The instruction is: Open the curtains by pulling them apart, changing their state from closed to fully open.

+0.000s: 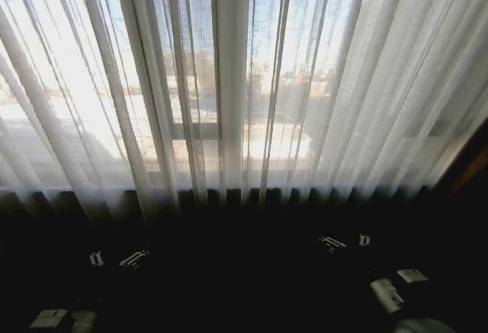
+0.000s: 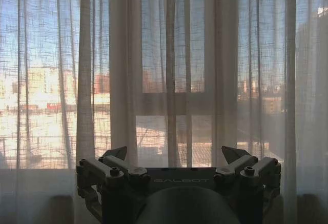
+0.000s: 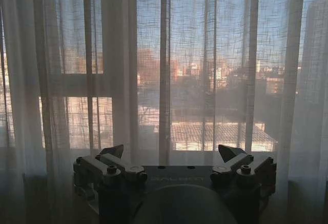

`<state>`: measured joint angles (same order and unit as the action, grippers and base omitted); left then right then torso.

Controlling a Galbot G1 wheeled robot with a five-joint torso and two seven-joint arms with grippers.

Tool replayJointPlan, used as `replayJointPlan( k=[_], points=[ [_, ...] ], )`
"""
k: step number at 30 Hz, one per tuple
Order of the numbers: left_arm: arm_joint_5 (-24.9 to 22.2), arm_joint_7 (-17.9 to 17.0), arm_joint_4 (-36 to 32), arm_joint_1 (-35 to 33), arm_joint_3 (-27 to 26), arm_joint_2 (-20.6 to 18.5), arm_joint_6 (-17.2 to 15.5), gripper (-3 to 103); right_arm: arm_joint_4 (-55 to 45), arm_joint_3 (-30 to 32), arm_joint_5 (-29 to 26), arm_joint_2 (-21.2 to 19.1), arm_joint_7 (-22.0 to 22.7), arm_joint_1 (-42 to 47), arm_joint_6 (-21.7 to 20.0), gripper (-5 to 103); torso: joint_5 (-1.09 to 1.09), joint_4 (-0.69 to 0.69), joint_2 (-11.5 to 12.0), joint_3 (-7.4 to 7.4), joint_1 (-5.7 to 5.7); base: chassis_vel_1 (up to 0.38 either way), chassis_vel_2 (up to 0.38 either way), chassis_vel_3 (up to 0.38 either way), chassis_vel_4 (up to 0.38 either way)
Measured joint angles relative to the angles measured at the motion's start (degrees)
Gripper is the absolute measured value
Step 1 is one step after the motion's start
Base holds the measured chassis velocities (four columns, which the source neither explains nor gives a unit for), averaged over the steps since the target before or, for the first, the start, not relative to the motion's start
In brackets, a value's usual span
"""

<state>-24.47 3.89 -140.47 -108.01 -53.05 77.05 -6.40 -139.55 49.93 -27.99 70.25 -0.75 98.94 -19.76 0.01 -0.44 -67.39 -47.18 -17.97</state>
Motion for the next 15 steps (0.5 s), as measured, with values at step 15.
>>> replayJointPlan(
  k=[15],
  points=[
    [0.1,0.1,0.0,0.0,0.1,0.0,0.6,100,-0.6,-0.5,0.1,0.1,-0.4,0.2,0.1,100,0.0,0.0,0.0,-0.02,-0.04,-0.188,0.192,0.186,-0.205]
  ],
)
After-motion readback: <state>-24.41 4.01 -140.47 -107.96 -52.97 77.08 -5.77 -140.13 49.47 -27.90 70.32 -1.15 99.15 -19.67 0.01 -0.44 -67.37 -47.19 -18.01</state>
